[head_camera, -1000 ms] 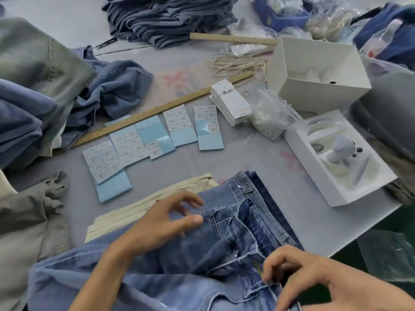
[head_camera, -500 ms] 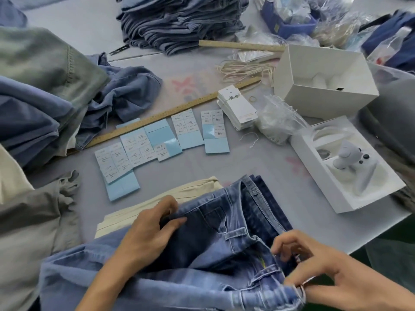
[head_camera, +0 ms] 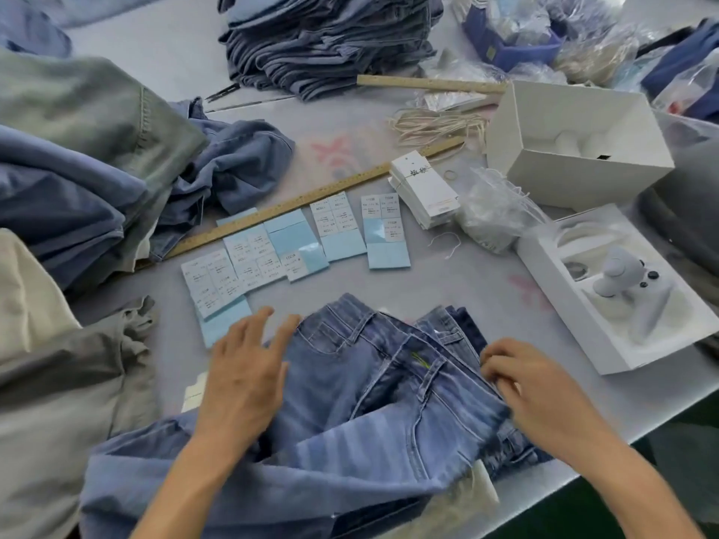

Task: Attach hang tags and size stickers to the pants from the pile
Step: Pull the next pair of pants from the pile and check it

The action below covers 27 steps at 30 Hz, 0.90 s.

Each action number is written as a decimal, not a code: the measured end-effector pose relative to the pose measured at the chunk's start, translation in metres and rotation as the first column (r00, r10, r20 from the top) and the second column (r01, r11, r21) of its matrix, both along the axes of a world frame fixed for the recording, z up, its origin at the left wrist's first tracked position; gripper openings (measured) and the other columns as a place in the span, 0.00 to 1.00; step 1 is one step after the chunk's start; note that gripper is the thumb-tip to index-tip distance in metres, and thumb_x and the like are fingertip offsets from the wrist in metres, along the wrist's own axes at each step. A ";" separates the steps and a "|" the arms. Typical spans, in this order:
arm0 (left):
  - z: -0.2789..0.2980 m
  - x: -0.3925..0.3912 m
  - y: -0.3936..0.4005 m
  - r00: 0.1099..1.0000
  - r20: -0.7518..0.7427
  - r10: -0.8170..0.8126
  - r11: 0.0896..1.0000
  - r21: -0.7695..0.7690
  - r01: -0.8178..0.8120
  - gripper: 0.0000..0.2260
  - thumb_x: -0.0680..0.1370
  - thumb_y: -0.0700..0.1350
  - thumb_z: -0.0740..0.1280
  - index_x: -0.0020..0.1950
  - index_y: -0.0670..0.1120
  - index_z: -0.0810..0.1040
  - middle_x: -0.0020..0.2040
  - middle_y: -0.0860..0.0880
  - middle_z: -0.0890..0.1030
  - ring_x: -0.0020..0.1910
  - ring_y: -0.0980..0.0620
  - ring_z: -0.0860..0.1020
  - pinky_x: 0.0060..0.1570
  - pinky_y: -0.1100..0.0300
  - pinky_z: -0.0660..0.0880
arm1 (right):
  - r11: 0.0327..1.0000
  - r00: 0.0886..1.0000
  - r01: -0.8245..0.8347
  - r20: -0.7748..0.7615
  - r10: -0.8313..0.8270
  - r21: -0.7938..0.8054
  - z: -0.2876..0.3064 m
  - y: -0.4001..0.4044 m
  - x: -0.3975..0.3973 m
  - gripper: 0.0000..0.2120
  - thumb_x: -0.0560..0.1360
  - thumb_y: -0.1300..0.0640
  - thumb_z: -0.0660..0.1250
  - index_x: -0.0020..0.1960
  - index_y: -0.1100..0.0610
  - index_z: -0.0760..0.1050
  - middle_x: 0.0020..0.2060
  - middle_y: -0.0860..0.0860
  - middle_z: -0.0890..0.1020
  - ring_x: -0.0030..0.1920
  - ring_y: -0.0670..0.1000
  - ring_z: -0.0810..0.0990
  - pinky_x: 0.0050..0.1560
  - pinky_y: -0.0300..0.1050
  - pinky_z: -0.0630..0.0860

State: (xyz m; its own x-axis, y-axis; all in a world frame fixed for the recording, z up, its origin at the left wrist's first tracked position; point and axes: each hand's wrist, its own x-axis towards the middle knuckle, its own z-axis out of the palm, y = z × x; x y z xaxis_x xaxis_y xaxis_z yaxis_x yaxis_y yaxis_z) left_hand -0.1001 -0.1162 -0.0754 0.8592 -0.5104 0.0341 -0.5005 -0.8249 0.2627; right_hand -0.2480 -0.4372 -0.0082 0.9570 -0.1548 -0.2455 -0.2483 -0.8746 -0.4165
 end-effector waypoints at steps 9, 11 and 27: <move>-0.011 -0.007 -0.107 0.872 -0.161 -0.462 0.882 0.024 0.471 0.47 0.73 0.67 0.69 0.83 0.55 0.47 0.80 0.55 0.61 0.77 0.49 0.60 0.73 0.50 0.58 | 0.885 0.949 0.056 0.251 -0.190 0.462 0.037 0.033 -0.006 0.08 0.81 0.47 0.66 0.58 0.46 0.79 0.51 0.44 0.83 0.54 0.45 0.82 0.53 0.35 0.77; -0.014 0.000 -0.109 0.889 -0.141 -0.436 0.890 0.081 0.449 0.49 0.69 0.72 0.69 0.82 0.55 0.50 0.76 0.53 0.67 0.73 0.49 0.65 0.70 0.50 0.60 | 0.994 0.998 -0.049 -0.020 0.052 0.096 0.022 0.033 -0.011 0.17 0.76 0.34 0.60 0.59 0.41 0.73 0.47 0.40 0.80 0.48 0.43 0.79 0.47 0.39 0.77; 0.004 -0.047 0.012 0.817 0.341 -0.465 0.840 -0.121 0.529 0.07 0.80 0.38 0.58 0.51 0.48 0.74 0.52 0.50 0.82 0.51 0.46 0.77 0.50 0.51 0.69 | 0.945 0.869 -0.242 0.384 0.312 -0.220 -0.019 0.090 -0.050 0.05 0.73 0.63 0.71 0.39 0.56 0.78 0.46 0.49 0.81 0.42 0.51 0.78 0.37 0.44 0.77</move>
